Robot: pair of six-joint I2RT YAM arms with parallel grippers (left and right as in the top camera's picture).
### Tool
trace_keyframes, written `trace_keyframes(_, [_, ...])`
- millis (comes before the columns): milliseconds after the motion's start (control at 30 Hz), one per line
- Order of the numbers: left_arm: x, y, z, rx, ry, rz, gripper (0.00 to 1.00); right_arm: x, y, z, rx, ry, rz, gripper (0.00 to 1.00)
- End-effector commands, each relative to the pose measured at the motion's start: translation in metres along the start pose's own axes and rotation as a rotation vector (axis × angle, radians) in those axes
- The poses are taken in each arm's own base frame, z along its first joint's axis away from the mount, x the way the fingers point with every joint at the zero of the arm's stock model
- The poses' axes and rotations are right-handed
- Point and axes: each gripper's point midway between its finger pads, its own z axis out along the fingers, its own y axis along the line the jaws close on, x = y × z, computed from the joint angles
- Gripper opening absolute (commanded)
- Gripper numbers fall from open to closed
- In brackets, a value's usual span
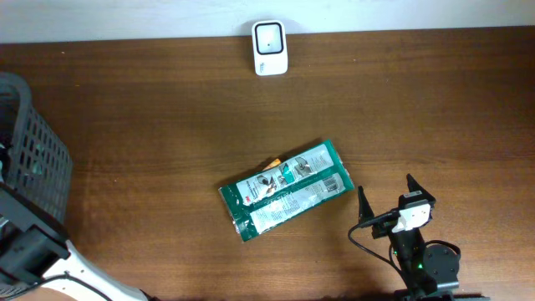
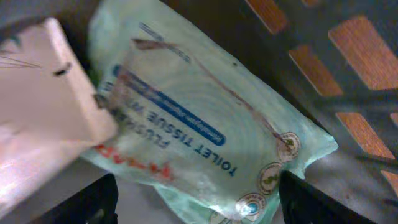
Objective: Scan the item barcode
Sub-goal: 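Take light green wipes pack from basket with left gripper, drop on table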
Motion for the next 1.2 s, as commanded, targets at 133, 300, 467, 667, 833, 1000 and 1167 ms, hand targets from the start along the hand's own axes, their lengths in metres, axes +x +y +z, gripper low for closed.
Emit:
trace_keyframes(133, [0.016,0.0,0.029,0.0,0.056,0.022,0.78,0.002,0.0,0.0,0.002,0.002,-0.003,0.98])
trace_keyframes(300, [0.03,0.001,0.032,-0.005,0.117,0.022,0.12,0.002,0.0,0.0,0.002,0.002,-0.003,0.98])
trace_keyframes(467, [-0.006,-0.01,-0.066,0.051,-0.001,-0.005,0.0,0.002,0.0,0.0,0.002,0.002,-0.003,0.98])
trace_keyframes(667, [-0.041,-0.014,-0.304,0.144,-0.493,-0.079,0.0,0.002,0.0,0.0,0.002,0.001,-0.003,0.98])
trace_keyframes(833, [0.027,-0.11,-0.403,0.504,-0.541,0.147,0.0,0.002,0.0,0.0,0.002,0.001,-0.003,0.99])
trace_keyframes(1000, [0.179,-0.258,-0.347,0.698,-0.163,0.658,0.0,0.002,0.0,0.0,0.002,0.001,-0.003,0.98])
trace_keyframes(1167, [0.355,-0.325,-0.222,0.636,0.235,1.016,0.0,0.002,0.0,0.0,0.002,0.001,-0.003,0.98])
